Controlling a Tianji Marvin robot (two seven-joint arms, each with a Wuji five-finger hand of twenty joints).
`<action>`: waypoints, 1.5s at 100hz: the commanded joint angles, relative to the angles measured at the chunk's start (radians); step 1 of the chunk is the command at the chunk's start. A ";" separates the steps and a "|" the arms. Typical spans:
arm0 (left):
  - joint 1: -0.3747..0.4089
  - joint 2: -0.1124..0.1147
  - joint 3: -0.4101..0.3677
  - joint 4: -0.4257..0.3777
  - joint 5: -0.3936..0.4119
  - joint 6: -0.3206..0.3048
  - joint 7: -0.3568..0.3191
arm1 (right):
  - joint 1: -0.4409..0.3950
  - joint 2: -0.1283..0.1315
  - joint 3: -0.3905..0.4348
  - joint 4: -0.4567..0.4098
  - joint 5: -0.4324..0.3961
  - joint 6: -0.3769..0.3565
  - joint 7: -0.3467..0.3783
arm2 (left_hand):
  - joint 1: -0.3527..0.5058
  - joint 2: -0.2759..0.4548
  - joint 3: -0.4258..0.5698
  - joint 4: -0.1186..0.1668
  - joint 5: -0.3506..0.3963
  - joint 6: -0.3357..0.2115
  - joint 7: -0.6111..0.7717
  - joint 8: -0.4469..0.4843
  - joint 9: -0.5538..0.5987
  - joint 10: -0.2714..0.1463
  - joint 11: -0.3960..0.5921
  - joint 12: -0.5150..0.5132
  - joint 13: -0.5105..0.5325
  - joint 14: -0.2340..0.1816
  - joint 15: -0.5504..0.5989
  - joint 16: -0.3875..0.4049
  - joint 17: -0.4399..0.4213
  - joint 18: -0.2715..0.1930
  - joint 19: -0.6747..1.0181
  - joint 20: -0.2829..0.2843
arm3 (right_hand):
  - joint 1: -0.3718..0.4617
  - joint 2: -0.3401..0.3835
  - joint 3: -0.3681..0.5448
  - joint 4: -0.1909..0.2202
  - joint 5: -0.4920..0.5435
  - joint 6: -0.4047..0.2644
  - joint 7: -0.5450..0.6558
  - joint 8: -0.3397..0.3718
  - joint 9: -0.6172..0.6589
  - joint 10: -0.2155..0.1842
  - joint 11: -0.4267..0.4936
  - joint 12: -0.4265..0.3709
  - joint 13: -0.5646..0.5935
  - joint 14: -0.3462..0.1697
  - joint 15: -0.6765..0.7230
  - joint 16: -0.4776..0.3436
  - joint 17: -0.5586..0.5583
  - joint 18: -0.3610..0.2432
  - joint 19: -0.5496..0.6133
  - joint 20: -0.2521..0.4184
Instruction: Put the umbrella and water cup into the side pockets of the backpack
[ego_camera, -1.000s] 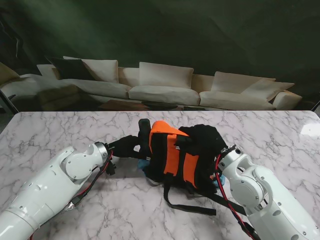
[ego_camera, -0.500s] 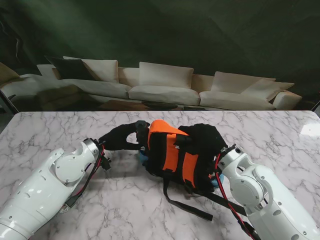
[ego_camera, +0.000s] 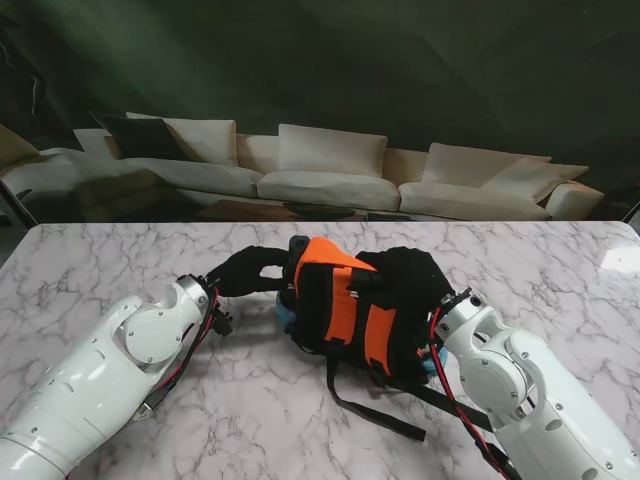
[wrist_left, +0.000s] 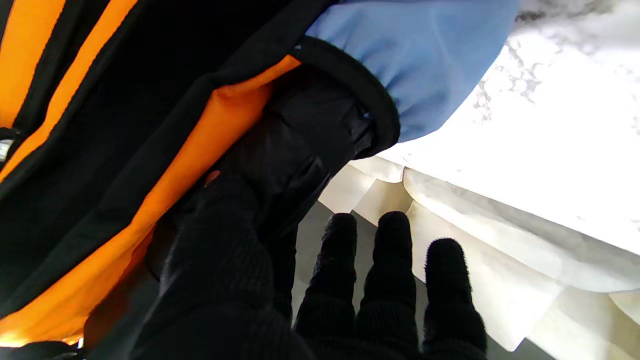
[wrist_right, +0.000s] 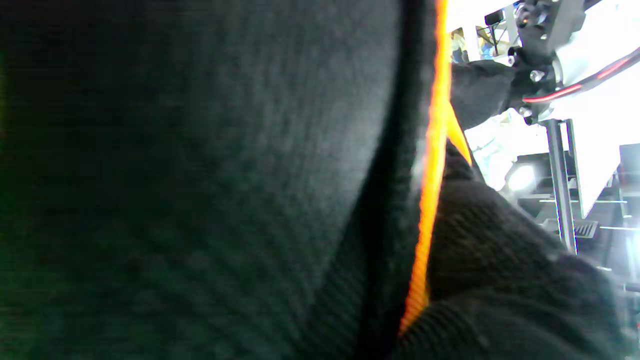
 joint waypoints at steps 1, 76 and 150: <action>-0.009 -0.007 0.019 0.027 -0.028 0.017 -0.045 | -0.003 -0.002 -0.002 0.002 -0.001 -0.001 0.002 | 0.108 0.038 0.024 0.033 0.131 -0.085 0.224 0.010 0.020 -0.028 0.023 0.014 0.020 -0.017 0.016 0.013 -0.010 0.019 0.028 -0.015 | 0.121 0.085 0.090 0.029 0.040 -0.190 0.036 0.005 -0.007 -0.028 -0.015 -0.001 0.035 -0.034 0.019 0.018 0.000 -0.019 0.009 0.016; 0.253 0.023 -0.285 -0.315 0.139 0.008 -0.035 | 0.022 -0.006 -0.006 0.015 0.018 0.013 -0.004 | -0.196 0.145 -0.012 0.015 -0.054 0.042 -0.161 -0.185 -0.102 0.027 -0.127 -0.091 -0.102 0.020 -0.137 -0.170 -0.043 0.053 -0.266 -0.145 | 0.122 0.088 0.091 0.030 0.046 -0.197 0.038 0.009 -0.009 -0.030 -0.014 0.000 0.034 -0.033 0.007 0.014 -0.009 -0.018 0.002 0.015; 0.454 -0.028 -0.317 -0.410 0.087 0.191 0.160 | 0.129 -0.014 -0.067 0.009 0.098 -0.134 0.013 | -0.169 0.161 -0.012 0.017 0.075 0.071 -0.108 -0.147 0.112 0.017 -0.038 -0.008 0.064 0.036 -0.023 -0.059 0.013 0.087 -0.055 -0.067 | 0.119 0.104 0.088 0.035 0.077 -0.265 0.044 0.091 -0.025 -0.068 -0.007 0.040 0.032 -0.044 -0.106 -0.016 -0.066 -0.015 -0.065 0.002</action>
